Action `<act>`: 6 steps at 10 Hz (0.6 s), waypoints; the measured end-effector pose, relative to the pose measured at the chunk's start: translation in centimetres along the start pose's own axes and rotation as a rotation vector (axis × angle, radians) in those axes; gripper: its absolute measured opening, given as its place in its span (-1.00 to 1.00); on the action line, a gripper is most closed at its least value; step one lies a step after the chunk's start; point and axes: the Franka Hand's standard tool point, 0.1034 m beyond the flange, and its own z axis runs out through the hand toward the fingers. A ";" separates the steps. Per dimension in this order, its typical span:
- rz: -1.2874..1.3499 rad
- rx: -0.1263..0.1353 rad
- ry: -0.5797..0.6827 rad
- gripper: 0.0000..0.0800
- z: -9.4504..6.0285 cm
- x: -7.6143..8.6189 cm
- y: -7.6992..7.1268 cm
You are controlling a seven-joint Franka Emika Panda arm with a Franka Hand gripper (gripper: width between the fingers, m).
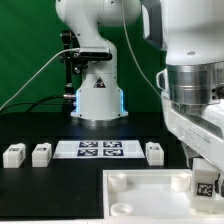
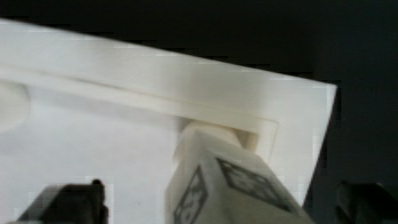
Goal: Assemble one leg
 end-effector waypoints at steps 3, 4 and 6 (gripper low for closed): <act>-0.422 -0.023 -0.022 0.62 -0.4 -0.7 -0.5; -0.537 -0.021 -0.025 0.62 -0.4 -0.9 -0.6; -0.772 -0.015 -0.023 0.62 -0.4 -0.3 -0.5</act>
Offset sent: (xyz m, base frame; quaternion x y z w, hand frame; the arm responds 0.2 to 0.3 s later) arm 0.0045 0.0151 0.0035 -0.0153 -0.0185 -0.3048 0.9521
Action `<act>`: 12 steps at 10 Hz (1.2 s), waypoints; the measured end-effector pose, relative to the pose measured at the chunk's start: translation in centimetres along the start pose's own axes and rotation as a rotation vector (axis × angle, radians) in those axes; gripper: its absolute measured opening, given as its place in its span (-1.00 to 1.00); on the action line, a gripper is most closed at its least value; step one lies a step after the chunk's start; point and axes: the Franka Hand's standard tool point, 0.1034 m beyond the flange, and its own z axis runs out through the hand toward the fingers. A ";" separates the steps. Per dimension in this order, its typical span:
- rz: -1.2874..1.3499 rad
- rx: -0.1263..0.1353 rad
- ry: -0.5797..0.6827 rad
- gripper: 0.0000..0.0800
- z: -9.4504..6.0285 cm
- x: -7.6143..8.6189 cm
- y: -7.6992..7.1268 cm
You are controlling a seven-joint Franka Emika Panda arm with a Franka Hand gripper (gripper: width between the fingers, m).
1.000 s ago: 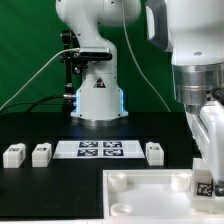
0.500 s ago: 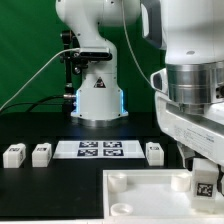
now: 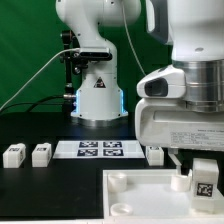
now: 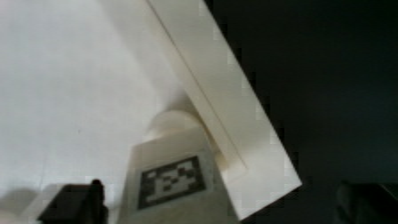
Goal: Assemble one leg
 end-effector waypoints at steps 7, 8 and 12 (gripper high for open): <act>-0.017 0.006 0.006 0.31 -0.3 1.1 1.4; 0.094 0.007 0.005 -0.03 -0.3 1.0 1.3; 0.464 0.006 0.004 -0.27 -0.2 1.0 1.5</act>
Offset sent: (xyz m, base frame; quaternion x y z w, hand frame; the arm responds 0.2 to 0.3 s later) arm 0.0053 -0.0034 0.0073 0.0098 0.0136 0.0170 0.9997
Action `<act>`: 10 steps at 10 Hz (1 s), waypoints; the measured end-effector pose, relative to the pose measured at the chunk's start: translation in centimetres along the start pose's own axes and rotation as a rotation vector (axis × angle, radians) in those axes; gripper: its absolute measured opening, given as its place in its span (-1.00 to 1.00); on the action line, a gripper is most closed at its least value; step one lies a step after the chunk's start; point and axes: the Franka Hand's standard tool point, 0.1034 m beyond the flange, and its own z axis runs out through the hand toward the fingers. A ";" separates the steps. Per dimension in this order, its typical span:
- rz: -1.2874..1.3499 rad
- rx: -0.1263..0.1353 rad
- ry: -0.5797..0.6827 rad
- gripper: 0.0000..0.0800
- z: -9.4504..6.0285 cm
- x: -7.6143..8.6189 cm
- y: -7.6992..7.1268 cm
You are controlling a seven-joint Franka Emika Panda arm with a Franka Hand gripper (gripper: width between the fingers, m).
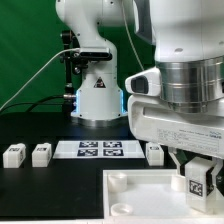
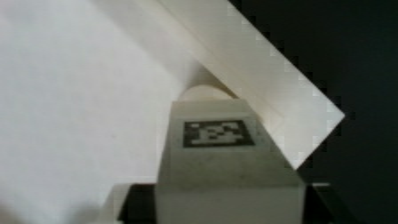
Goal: Assemble one leg
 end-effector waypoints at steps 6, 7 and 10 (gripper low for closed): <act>0.898 0.078 0.029 -0.26 0.3 -0.9 0.0; 0.956 0.087 0.035 -0.26 0.2 -1.0 -0.1; 0.815 0.079 0.041 -0.06 0.3 -1.1 -0.1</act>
Offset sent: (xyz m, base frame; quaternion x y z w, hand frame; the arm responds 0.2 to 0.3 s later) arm -0.0010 0.0003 -0.0117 0.0281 0.0322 0.3674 0.9291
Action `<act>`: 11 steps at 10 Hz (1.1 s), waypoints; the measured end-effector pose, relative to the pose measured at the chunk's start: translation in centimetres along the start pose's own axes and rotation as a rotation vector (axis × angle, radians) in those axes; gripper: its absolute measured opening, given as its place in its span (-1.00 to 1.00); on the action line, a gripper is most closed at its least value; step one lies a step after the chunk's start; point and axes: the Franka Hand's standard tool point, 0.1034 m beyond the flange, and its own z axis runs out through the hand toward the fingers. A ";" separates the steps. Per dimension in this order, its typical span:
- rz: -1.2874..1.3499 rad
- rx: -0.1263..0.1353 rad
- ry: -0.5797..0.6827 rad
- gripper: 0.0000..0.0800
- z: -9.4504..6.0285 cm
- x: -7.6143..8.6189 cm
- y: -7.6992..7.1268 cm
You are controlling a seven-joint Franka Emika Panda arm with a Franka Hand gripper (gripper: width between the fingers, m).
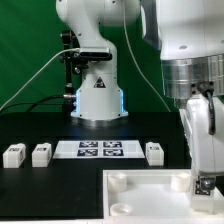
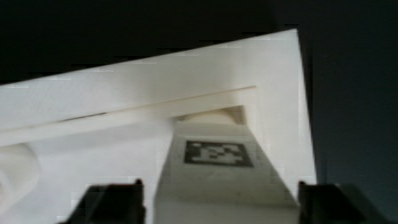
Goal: Assemble one leg
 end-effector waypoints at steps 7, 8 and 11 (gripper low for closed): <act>-0.945 -0.001 0.006 0.62 -0.1 -0.5 -0.1; -1.049 -0.003 0.010 0.62 -0.1 -0.5 -0.1; -1.354 -0.013 0.022 0.62 0.1 -0.1 0.1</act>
Offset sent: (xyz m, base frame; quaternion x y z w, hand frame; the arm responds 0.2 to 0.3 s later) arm 0.0006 0.0056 0.0071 -0.0138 0.0144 -0.3734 0.9275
